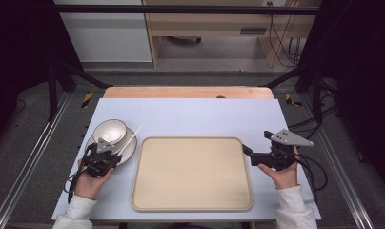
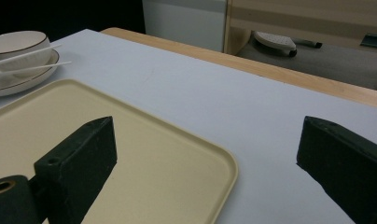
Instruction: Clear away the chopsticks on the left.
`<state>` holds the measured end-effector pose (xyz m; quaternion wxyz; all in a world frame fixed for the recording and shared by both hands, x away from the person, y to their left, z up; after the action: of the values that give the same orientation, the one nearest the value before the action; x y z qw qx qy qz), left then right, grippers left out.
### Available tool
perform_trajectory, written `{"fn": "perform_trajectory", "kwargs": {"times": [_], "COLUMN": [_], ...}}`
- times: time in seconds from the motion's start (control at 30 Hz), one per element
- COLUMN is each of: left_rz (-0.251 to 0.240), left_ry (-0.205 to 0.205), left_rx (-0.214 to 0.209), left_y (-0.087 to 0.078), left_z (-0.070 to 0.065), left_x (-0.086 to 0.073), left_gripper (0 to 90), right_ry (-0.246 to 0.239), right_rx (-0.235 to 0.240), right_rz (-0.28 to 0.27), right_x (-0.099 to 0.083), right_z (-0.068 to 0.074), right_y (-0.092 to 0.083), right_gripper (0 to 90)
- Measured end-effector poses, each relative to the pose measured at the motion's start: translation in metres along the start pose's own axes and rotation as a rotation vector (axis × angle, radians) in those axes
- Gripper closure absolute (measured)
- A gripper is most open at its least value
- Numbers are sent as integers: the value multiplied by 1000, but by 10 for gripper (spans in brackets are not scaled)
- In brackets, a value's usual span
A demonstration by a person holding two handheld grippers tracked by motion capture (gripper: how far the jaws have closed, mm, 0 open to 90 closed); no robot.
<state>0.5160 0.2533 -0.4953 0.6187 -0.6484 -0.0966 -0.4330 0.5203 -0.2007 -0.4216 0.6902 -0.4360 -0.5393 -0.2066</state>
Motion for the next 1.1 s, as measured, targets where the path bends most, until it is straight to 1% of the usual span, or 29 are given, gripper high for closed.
{"fn": "perform_trajectory", "kwargs": {"times": [0.07,0.1,0.17,0.2,0.27,0.33,0.37,0.4,0.43,0.5,0.53,0.57,0.6,0.67,0.7,0.73,0.77,0.8,0.83,0.87,0.93,0.97,1.0,1.07,1.1], "left_rz": [-24,-24,-45,-45,-58,-80,-88,-88,-101,-110,-110,-118,-118,-128,-143,-143,-145,-155,-154,-156,-148,-152,-157,-154,-158], "left_ry": [-22,-22,-34,-34,-41,-57,-67,-67,-77,-94,-94,-110,-110,-128,-152,-152,-167,-191,-197,-214,-210,-219,-239,-235,-247], "left_rx": [-4,-4,1,1,7,14,14,14,9,14,14,23,23,33,38,38,47,43,42,48,50,53,51,56,68], "left_y": [-5,-5,-8,-8,-10,-13,-13,-13,-14,-15,-15,-15,-15,-16,-18,-18,-19,-19,-19,-19,-20,-20,-19,-19,-20], "left_z": [-8,-8,-17,-17,-22,-29,-32,-32,-35,-39,-39,-42,-42,-44,-47,-47,-47,-49,-50,-51,-52,-53,-56,-57,-59], "left_x": [4,4,8,8,10,12,13,13,14,15,15,16,16,17,19,19,19,19,19,19,18,18,18,18,17], "left_gripper": [839,839,839,839,839,839,839,839,839,839,839,839,840,839,839,839,839,839,840,839,839,839,839,839,839], "right_ry": [3,3,-2,-2,1,3,4,4,6,5,7,6,6,6,10,10,10,11,9,12,15,13,13,14,16], "right_rx": [-1,-1,-1,-1,-1,-2,-3,-3,-4,-3,-3,-2,-2,-2,-5,-5,-6,-7,-4,-2,-3,-4,-3,-3,-4], "right_rz": [-5,-5,-5,-5,-5,-6,-7,-7,-11,-12,-11,-12,-12,-13,-16,-16,-16,-18,-20,-22,-24,-27,-28,-29,-31], "right_x": [1,1,1,1,1,1,1,1,1,2,2,2,2,2,2,2,2,2,3,3,3,4,4,4,4], "right_z": [0,0,-1,-1,-1,-1,-1,-1,-1,-1,-1,0,0,0,0,0,0,0,0,0,0,-1,-1,-1,-1], "right_y": [-1,-1,-2,-2,-2,-2,-2,-2,-2,-3,-3,-3,-3,-4,-4,-4,-4,-4,-5,-5,-6,-6,-7,-7,-7], "right_gripper": [51,51,50,50,49,49,49,49,49,49,49,48,48,48,48,48,48,48,48,48,48,48,48,48,48]}}
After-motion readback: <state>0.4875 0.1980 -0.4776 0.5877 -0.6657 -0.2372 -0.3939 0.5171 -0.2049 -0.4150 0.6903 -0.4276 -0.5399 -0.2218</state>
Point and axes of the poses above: each handheld gripper's, and its own axes: y roughly forward along the jaws, x roughly out of its top, z roughly to its left, the point moved 9 cm from there along y, roughly forward along the jaws, and after that the axes turned 3 degrees about x, right-handed, at the moved point
